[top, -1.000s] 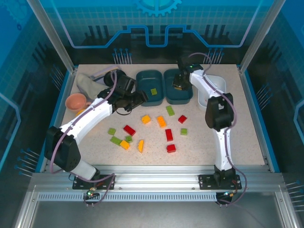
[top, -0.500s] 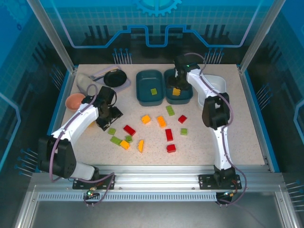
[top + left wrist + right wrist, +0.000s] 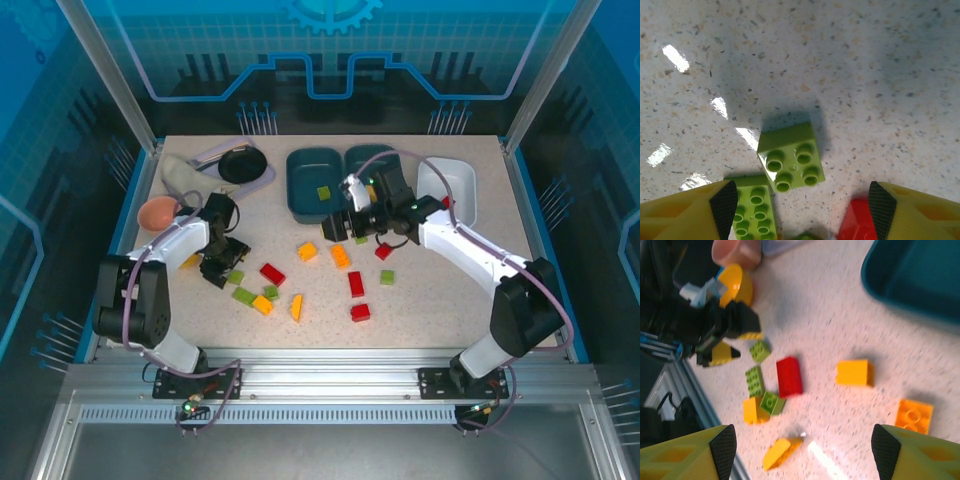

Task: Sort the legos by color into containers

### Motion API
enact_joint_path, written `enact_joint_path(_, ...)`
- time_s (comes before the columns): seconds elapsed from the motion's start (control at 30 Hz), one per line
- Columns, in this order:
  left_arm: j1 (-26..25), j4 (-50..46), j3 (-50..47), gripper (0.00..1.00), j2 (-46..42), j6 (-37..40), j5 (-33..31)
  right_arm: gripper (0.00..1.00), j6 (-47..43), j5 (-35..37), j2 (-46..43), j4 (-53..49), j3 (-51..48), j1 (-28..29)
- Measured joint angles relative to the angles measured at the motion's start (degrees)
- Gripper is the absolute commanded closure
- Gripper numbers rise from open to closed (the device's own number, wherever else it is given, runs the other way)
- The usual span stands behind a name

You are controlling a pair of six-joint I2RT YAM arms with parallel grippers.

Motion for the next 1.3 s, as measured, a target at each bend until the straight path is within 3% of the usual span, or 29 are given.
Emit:
enact_joint_path(0.47,0.3,7.8,-4.5,0.65,2.6,-1.5,-0.2,0.28,0.9,-2.2,-3.4,0.8,-2.4,1.9)
enact_joint_path(0.77,-0.9,7.8,-2.8,0.69,0.7,-0.5,-2.2,0.28,2.4,-0.4,-7.1,1.7,-4.8,1.8)
enact_joint_path(1.0,-8.6,5.4,20.6,0.69,5.5,6.6,-3.3,0.24,8.1,9.0,-18.0,10.8,-15.5,0.2)
enact_joint_path(1.3,-15.4,1.2,51.5,0.69,27.5,14.7,-3.7,0.26,14.0,18.4,-18.9,10.4,-17.6,-6.4)
